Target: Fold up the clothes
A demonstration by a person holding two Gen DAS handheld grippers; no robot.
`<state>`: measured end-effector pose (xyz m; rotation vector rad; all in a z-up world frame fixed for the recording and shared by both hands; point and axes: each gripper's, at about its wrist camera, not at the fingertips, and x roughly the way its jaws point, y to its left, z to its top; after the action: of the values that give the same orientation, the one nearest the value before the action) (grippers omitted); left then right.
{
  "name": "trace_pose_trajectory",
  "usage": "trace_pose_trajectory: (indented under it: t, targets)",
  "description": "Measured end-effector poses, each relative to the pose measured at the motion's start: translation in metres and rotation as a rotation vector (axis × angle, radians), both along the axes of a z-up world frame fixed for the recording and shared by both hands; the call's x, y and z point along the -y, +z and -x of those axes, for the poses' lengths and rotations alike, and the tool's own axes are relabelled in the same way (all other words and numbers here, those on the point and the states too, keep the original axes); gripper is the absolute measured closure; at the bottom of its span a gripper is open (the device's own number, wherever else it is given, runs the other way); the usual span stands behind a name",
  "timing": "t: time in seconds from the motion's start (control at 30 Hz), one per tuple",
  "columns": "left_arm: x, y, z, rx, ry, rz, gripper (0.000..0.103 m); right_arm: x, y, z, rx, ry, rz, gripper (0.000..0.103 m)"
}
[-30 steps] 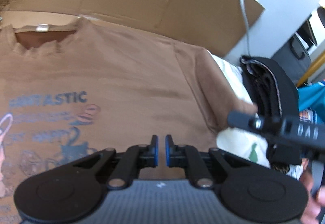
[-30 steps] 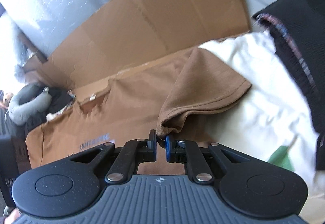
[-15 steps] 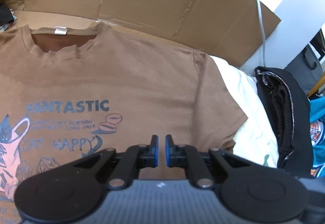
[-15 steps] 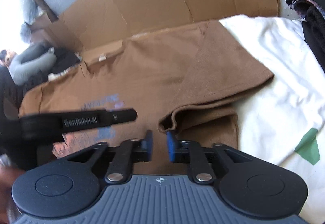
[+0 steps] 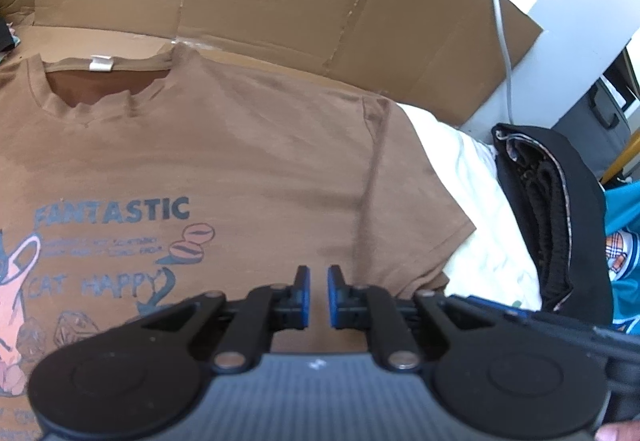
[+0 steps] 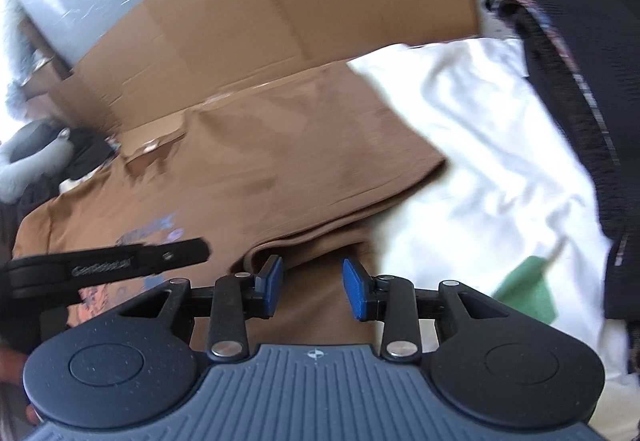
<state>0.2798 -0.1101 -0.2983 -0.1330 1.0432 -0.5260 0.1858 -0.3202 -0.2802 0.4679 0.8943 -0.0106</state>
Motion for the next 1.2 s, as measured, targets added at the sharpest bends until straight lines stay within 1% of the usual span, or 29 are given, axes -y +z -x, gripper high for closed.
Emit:
trace_pose_trajectory:
  t: [0.1, 0.17, 0.23, 0.3, 0.37, 0.43, 0.53, 0.6, 0.67, 0.7, 0.8, 0.83, 0.9, 0.97, 1.03, 1.07, 1.1, 1.2]
  targets:
    - [0.001, 0.001, 0.0, -0.004, -0.004, 0.012, 0.088, 0.013, -0.002, 0.0, -0.001, -0.038, 0.003, 0.065]
    - [0.002, 0.003, 0.0, -0.005, -0.011, 0.025, 0.083, 0.021, -0.004, -0.001, 0.0, -0.065, 0.005, 0.065]
    - [0.003, 0.006, 0.001, -0.002, -0.021, 0.044, 0.072, 0.028, -0.006, -0.003, 0.002, -0.088, 0.004, 0.064]
    - [0.004, 0.009, 0.003, 0.001, -0.037, 0.064, 0.067, 0.035, -0.007, -0.005, 0.003, -0.106, 0.004, 0.064]
    - [0.006, 0.01, 0.005, 0.001, -0.061, 0.077, 0.067, 0.04, -0.009, -0.007, 0.004, -0.122, 0.006, 0.064]
    - [0.01, 0.008, 0.005, -0.006, -0.088, 0.08, 0.061, 0.045, -0.011, -0.01, 0.002, -0.137, 0.003, 0.064]
    - [0.019, -0.001, 0.004, -0.028, -0.111, 0.053, 0.061, 0.05, -0.015, -0.017, -0.001, -0.151, 0.005, 0.064]
    - [0.021, -0.007, 0.003, -0.049, -0.115, 0.053, 0.06, 0.053, -0.019, -0.023, -0.003, -0.158, 0.007, 0.064]
    - [0.022, -0.013, 0.002, -0.067, -0.116, 0.058, 0.052, 0.056, -0.023, -0.03, -0.011, -0.173, -0.004, 0.06]
    - [0.022, -0.015, 0.002, -0.062, -0.116, 0.059, 0.049, 0.058, -0.025, -0.033, -0.015, -0.181, -0.014, 0.059]
    - [0.024, -0.014, 0.004, -0.028, -0.139, 0.062, 0.049, 0.062, -0.029, -0.04, -0.02, -0.199, -0.035, 0.059]
    - [0.026, -0.013, 0.005, -0.01, -0.147, 0.051, 0.049, 0.063, -0.03, -0.041, -0.021, -0.202, -0.038, 0.059]
    - [0.029, -0.012, 0.005, 0.009, -0.147, 0.023, 0.052, 0.065, -0.032, -0.043, -0.024, -0.21, -0.045, 0.059]
    - [0.029, -0.013, 0.004, 0.005, -0.143, 0.032, 0.056, 0.067, -0.034, -0.046, -0.026, -0.217, -0.051, 0.059]
    - [0.028, -0.014, 0.003, 0.003, -0.139, 0.042, 0.069, 0.068, -0.036, -0.049, -0.025, -0.222, -0.056, 0.059]
    - [0.028, -0.014, 0.003, 0.002, -0.139, 0.038, 0.074, 0.069, -0.036, -0.051, -0.023, -0.222, -0.058, 0.059]
    - [0.029, -0.014, 0.003, 0.002, -0.138, 0.033, 0.081, 0.07, -0.037, -0.053, -0.021, -0.222, -0.06, 0.059]
    - [0.028, -0.014, 0.003, -0.004, -0.138, 0.028, 0.091, 0.071, -0.038, -0.057, -0.017, -0.226, -0.067, 0.06]
